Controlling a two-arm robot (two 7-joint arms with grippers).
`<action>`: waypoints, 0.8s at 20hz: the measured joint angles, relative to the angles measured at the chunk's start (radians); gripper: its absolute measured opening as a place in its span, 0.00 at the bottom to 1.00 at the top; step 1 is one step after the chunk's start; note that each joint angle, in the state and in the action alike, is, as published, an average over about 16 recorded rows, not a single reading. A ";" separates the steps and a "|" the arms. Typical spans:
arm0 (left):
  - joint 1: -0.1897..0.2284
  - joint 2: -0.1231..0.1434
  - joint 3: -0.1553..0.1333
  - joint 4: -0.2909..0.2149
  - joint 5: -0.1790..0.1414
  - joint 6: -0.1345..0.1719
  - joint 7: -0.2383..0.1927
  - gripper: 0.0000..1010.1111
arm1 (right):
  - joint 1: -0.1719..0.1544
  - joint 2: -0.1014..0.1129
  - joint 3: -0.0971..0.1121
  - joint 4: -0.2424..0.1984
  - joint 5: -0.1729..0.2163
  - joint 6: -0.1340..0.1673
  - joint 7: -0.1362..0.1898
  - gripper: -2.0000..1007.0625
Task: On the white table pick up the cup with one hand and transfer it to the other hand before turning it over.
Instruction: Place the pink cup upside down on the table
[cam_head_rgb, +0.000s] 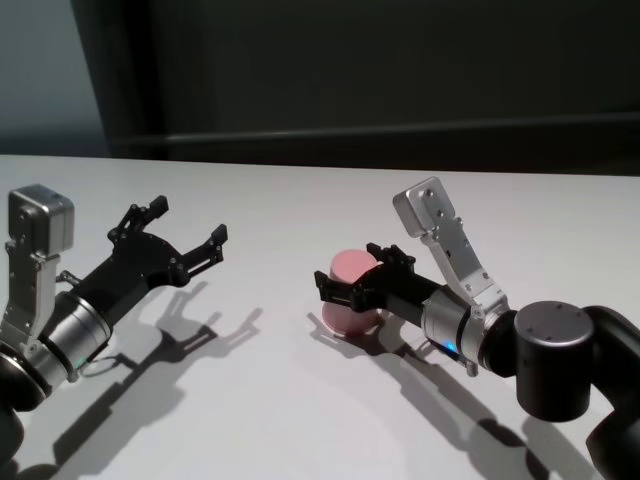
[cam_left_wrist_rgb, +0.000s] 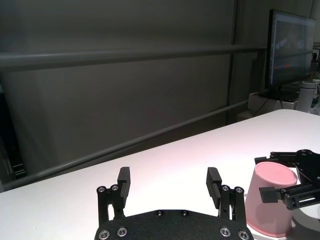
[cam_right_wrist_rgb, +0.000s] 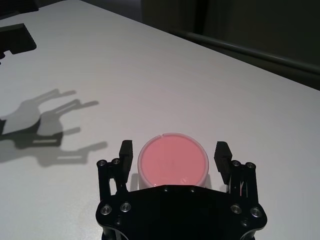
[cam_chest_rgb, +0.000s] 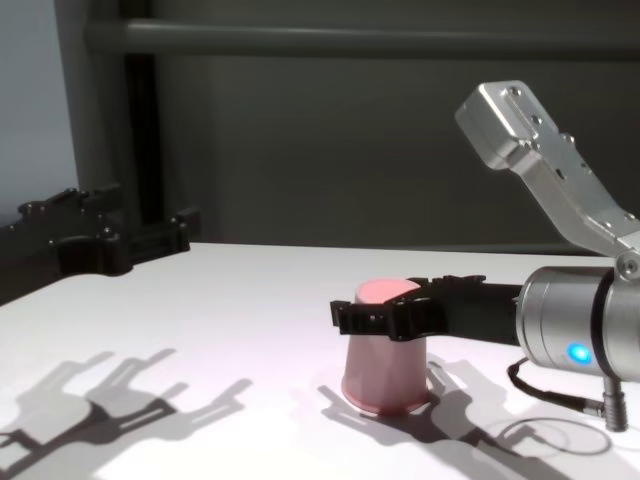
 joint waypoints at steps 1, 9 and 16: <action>0.000 0.000 0.000 0.000 0.000 0.000 0.000 0.99 | 0.000 0.000 0.000 0.000 0.000 0.000 0.000 0.98; 0.000 0.000 0.000 0.000 0.000 0.000 0.000 0.99 | 0.005 -0.005 0.001 -0.003 -0.004 -0.003 0.004 1.00; 0.000 0.000 0.000 0.000 0.000 0.000 0.000 0.99 | 0.014 -0.017 0.015 -0.016 -0.011 -0.008 0.013 1.00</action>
